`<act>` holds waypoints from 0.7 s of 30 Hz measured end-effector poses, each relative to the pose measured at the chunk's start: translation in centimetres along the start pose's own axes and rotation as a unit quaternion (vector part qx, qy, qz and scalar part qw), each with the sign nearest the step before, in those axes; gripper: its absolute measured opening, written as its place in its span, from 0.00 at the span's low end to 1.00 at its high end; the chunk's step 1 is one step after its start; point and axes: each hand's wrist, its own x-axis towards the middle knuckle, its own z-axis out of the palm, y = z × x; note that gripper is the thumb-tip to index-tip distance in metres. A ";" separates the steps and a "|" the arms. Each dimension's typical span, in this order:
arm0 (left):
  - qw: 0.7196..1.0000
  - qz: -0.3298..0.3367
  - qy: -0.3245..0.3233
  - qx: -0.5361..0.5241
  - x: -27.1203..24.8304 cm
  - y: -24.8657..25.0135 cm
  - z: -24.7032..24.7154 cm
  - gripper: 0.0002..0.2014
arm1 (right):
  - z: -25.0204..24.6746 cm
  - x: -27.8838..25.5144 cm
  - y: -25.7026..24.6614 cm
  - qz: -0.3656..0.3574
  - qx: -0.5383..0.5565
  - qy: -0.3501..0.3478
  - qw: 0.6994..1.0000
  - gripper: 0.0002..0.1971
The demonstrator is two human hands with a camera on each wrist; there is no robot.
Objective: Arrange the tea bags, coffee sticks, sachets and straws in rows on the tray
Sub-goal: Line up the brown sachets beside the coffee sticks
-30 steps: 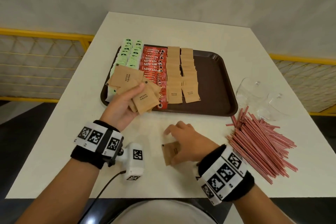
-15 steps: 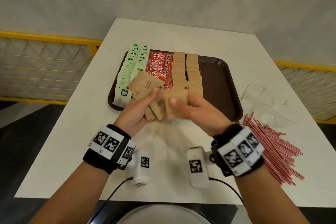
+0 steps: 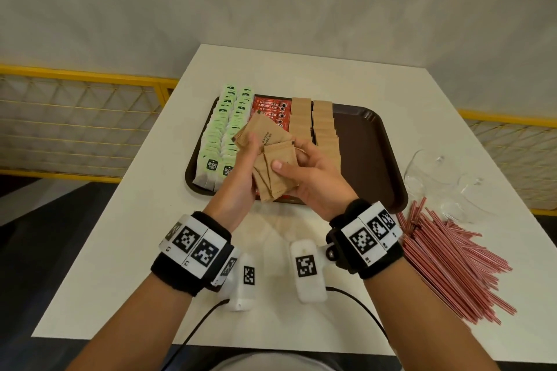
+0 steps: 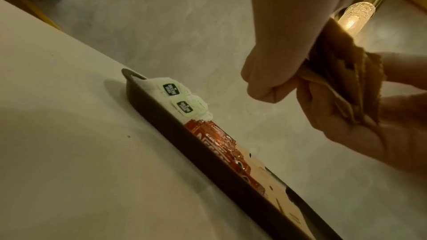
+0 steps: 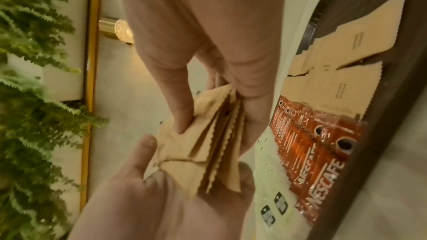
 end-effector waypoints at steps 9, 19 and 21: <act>0.991 -0.012 -0.016 -0.133 1.0 -0.9 0.2 0.34 | 0.5 0.3 0.7 -0.048 -0.002 0.047 0.998 0.17; 0.993 -0.034 0.045 -0.101 1.6 -1.0 0.3 0.23 | -0.4 -0.4 0.6 -0.107 -0.243 0.107 0.958 0.18; 0.992 -0.025 0.038 -0.116 1.7 -1.2 0.3 0.24 | -0.7 -0.6 0.7 -0.098 -0.246 0.113 0.958 0.22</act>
